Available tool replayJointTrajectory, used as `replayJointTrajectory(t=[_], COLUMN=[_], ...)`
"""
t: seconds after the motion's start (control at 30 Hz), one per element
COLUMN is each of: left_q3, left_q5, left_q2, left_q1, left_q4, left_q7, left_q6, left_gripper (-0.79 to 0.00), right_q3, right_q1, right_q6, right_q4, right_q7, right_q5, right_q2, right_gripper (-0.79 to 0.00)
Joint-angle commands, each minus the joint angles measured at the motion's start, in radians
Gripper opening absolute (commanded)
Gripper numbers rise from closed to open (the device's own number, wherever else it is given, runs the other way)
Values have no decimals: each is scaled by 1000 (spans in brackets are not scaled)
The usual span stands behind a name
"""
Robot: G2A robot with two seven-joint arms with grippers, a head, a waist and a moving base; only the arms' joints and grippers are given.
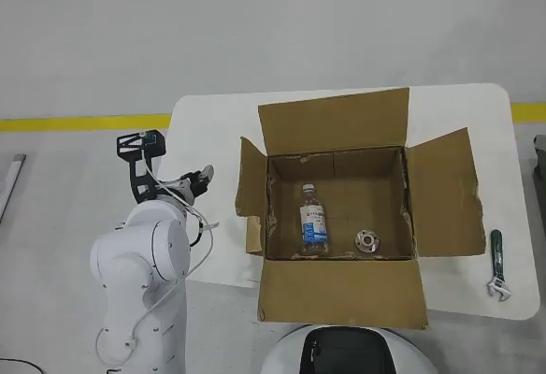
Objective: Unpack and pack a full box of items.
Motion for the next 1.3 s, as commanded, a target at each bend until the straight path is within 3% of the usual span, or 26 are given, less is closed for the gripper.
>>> replayJointTrajectory(t=[0.0,0.07,0.23,0.47,0.7,1.27], left_q3=[0,0,0,0,0,0], left_q5=[0,0,0,0,0,0], left_q2=[0,0,0,0,0,0], left_q1=[0,0,0,0,0,0], left_q4=[0,0,0,0,0,0], left_q7=[0,0,0,0,0,0], left_q6=[0,0,0,0,0,0], left_gripper=[0,0,0,0,0,0], right_q3=[69,108,136,68,-12,-182], right_q1=[-113,-207,-414,-562,-572,-444], right_q6=[1,2,50,109,130,122], right_q4=[-19,-39,-75,-79,9,139], right_q7=[-1,-2,-51,-110,-155,-180], right_q5=[-7,-25,-6,-18,-70,-94], right_q2=[-5,-14,-42,-63,-67,-70], right_gripper=[-234,-249,-385,-440,-453,-489])
